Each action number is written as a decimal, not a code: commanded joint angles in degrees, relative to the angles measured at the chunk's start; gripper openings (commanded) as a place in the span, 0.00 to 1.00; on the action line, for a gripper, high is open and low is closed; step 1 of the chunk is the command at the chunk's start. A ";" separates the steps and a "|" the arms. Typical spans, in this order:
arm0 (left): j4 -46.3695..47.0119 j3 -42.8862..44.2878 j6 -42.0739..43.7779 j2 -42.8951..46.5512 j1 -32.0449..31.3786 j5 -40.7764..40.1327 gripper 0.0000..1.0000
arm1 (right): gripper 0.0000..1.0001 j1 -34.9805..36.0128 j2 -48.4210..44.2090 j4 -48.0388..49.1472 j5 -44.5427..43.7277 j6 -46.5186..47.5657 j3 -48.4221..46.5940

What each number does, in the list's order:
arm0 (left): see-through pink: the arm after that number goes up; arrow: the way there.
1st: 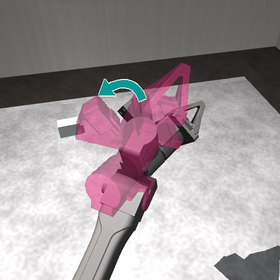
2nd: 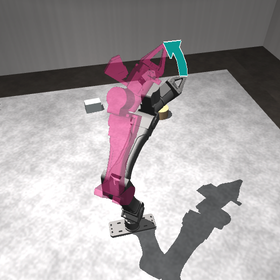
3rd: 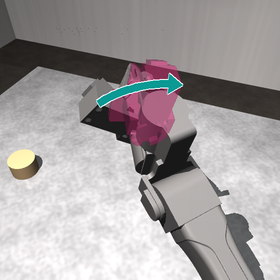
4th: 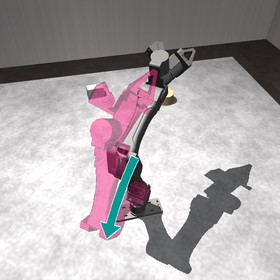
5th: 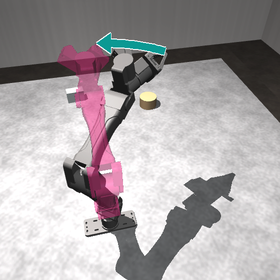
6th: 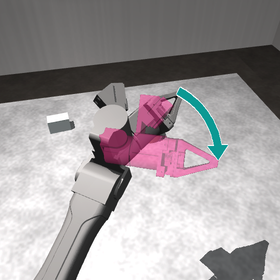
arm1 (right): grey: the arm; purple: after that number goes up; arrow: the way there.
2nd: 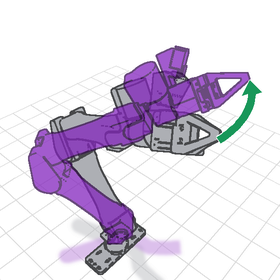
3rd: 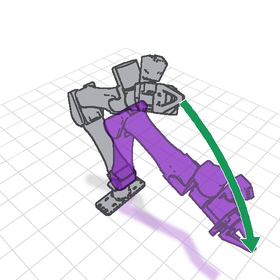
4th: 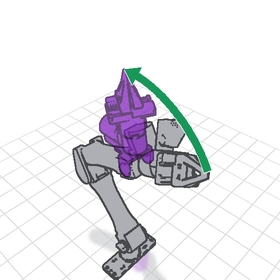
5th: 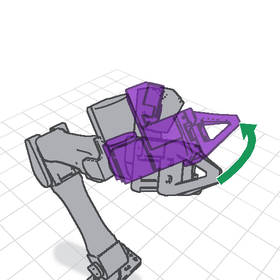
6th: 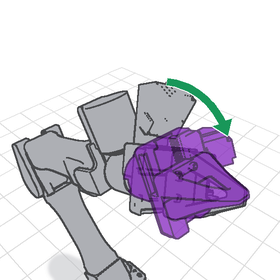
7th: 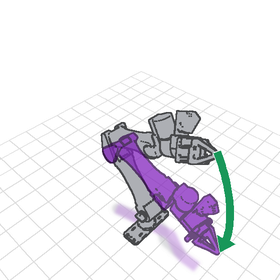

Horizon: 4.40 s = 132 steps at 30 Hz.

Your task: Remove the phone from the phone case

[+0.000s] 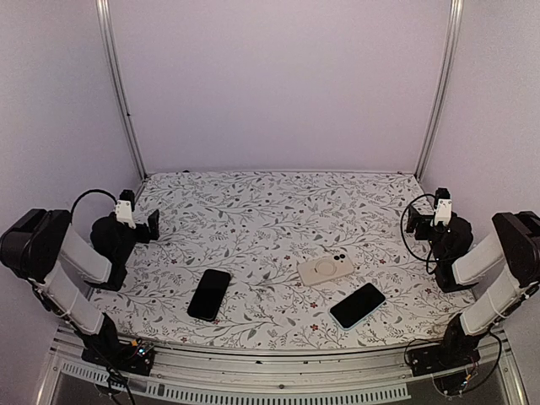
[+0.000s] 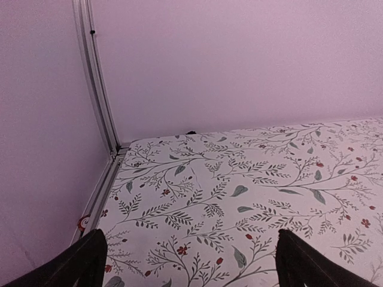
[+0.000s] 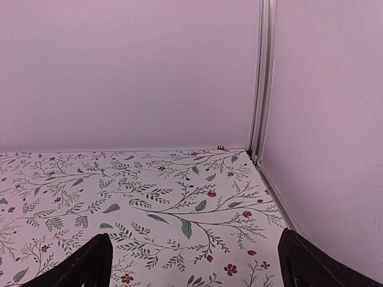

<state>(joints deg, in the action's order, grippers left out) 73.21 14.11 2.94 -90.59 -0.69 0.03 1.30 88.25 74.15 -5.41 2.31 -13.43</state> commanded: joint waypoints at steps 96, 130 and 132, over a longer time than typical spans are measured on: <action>-74.78 40.64 -33.68 2.28 -46.16 -13.03 0.99 | 0.99 40.76 -20.85 -99.65 17.52 -61.29 -14.26; -72.10 38.36 -37.53 4.32 -46.18 -10.43 0.99 | 0.99 42.75 21.97 -104.22 2.82 -38.68 -48.88; -72.20 38.29 -37.55 4.49 -46.16 -10.56 0.99 | 0.99 41.34 24.15 -103.84 2.85 -36.70 -51.68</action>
<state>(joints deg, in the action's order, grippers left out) -1.15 51.59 -34.57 -85.86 -46.68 -10.98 44.84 104.49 -33.67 -3.49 -38.35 -63.24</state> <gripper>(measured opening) 0.994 0.989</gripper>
